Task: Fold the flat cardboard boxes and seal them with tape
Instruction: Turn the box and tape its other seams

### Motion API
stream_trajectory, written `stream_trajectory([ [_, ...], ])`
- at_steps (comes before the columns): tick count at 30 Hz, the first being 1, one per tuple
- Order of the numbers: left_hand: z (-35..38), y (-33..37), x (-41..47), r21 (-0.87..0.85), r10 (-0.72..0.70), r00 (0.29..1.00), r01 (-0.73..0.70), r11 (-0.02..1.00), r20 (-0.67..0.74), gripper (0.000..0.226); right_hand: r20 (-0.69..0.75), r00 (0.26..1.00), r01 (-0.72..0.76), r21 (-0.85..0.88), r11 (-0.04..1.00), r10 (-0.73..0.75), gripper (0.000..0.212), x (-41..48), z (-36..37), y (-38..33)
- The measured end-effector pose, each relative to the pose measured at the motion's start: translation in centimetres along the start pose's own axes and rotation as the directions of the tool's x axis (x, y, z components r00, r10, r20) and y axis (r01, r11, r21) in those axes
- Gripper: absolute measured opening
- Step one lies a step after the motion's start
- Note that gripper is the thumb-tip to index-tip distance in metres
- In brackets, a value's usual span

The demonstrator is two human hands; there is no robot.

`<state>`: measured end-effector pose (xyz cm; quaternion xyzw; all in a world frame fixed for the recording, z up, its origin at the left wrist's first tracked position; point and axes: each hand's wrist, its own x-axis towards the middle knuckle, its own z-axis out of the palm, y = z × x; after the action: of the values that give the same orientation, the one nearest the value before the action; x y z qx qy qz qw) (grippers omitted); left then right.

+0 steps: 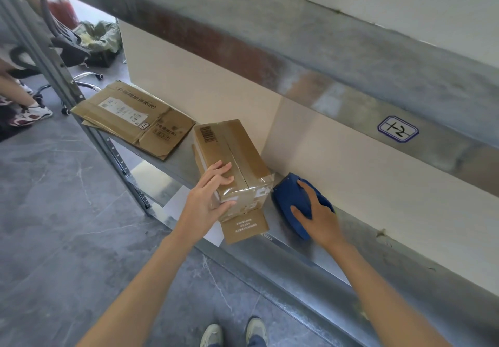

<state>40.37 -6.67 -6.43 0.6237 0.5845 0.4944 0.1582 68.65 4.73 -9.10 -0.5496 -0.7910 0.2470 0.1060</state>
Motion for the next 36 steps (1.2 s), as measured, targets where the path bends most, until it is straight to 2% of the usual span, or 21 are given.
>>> stream_trajectory([
  [7, 0.0, 0.0, 0.0, 0.004, 0.001, 1.000, -0.001, 1.000, -0.006, 0.037, 0.040, 0.996, 0.070, 0.115, 0.991, -0.075, 0.068, 0.4, -0.8, 0.4],
  [12, -0.1, 0.1, 0.0, -0.001, -0.005, 1.000, 0.005, 1.000, -0.006, 0.036, 0.049, 0.997, 0.058, 0.160, 0.985, -0.066, 0.069, 0.2, -1.7, 0.6],
  [14, -0.1, 0.1, 0.0, 0.000, -0.008, 1.000, 0.008, 1.000, -0.003, 0.036, -0.013, 0.998, 0.064, 0.088, 0.994, -0.063, 0.064, 0.2, -2.4, 0.1],
  [16, -0.1, 0.1, 0.0, 0.005, -0.008, 1.000, 0.008, 1.000, -0.005, 0.037, -0.142, 0.985, 0.098, 0.004, 0.995, -0.096, 0.054, 0.5, -3.2, -1.1],
  [18, -0.1, 0.2, 0.0, 0.003, -0.013, 1.000, 0.013, 1.000, -0.008, 0.037, -0.196, 0.967, 0.177, 0.042, 0.983, -0.165, 0.044, 1.0, -4.0, -3.0],
  [20, 0.0, 0.4, 0.0, -0.003, -0.022, 1.000, 0.022, 1.000, -0.012, 0.037, -0.139, 0.959, 0.267, 0.165, 0.949, -0.246, 0.038, 1.6, -4.5, -5.1],
  [22, -0.1, 0.4, 0.0, -0.002, -0.020, 1.000, 0.020, 1.000, -0.017, 0.038, -0.024, 0.947, 0.315, 0.269, 0.910, -0.321, 0.043, 2.1, -4.7, -6.9],
  [26, -0.2, 0.5, 0.0, -0.004, -0.023, 1.000, 0.023, 1.000, -0.016, 0.037, 0.107, 0.907, 0.362, 0.301, 0.882, -0.408, 0.045, 2.7, -4.6, -8.3],
  [32, -0.1, 0.2, -0.1, 0.004, -0.028, 0.999, 0.028, 1.000, -0.015, 0.037, 0.132, 0.911, 0.342, 0.290, 0.894, -0.391, 0.023, 3.7, -5.1, -8.4],
  [36, 0.0, 0.2, 0.0, 0.008, -0.029, 0.999, 0.029, 1.000, -0.019, 0.037, 0.134, 0.901, 0.364, 0.283, 0.887, -0.413, 0.022, 4.4, -5.1, -8.6],
])
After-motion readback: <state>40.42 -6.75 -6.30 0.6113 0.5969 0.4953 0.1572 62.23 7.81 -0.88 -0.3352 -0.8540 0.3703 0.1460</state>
